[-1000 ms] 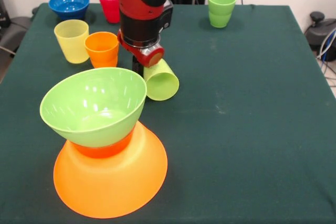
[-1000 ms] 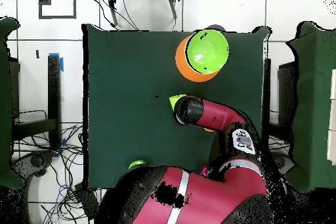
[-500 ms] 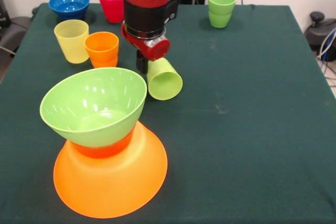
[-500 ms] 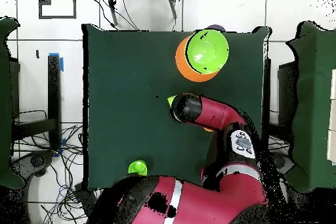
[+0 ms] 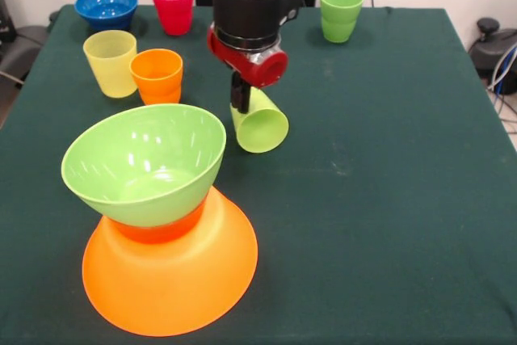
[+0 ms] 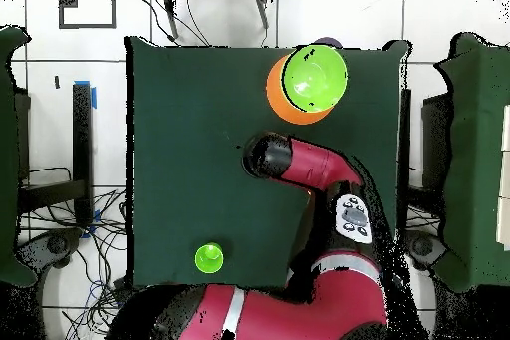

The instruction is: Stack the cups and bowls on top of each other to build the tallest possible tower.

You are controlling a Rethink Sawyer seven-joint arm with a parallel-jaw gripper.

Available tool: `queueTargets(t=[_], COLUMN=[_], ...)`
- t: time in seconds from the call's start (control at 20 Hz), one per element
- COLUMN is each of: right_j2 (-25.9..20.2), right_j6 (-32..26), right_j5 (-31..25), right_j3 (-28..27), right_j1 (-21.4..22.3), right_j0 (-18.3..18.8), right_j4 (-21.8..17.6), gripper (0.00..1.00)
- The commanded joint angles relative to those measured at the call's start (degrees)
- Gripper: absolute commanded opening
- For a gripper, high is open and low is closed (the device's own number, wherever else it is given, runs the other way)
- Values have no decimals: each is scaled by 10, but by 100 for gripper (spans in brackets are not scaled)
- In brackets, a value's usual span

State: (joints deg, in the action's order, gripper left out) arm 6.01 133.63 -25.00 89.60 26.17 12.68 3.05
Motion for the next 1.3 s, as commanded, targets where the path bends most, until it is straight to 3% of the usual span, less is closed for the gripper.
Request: queueTargets(t=[0.05,0.45,0.8,1.0,1.3], right_j2=[-26,-7,25,32,22], right_j6=[87,86,89,89,42], right_j5=[-60,-76,-136,-145,-133], right_j3=[5,-7,-91,-112,-91], right_j1=[-6,-6,-26,-35,-24], right_j0=[-26,-45,-72,-76,-49], right_j4=[34,53,55,54,39], gripper=[0,0,0,0,0])
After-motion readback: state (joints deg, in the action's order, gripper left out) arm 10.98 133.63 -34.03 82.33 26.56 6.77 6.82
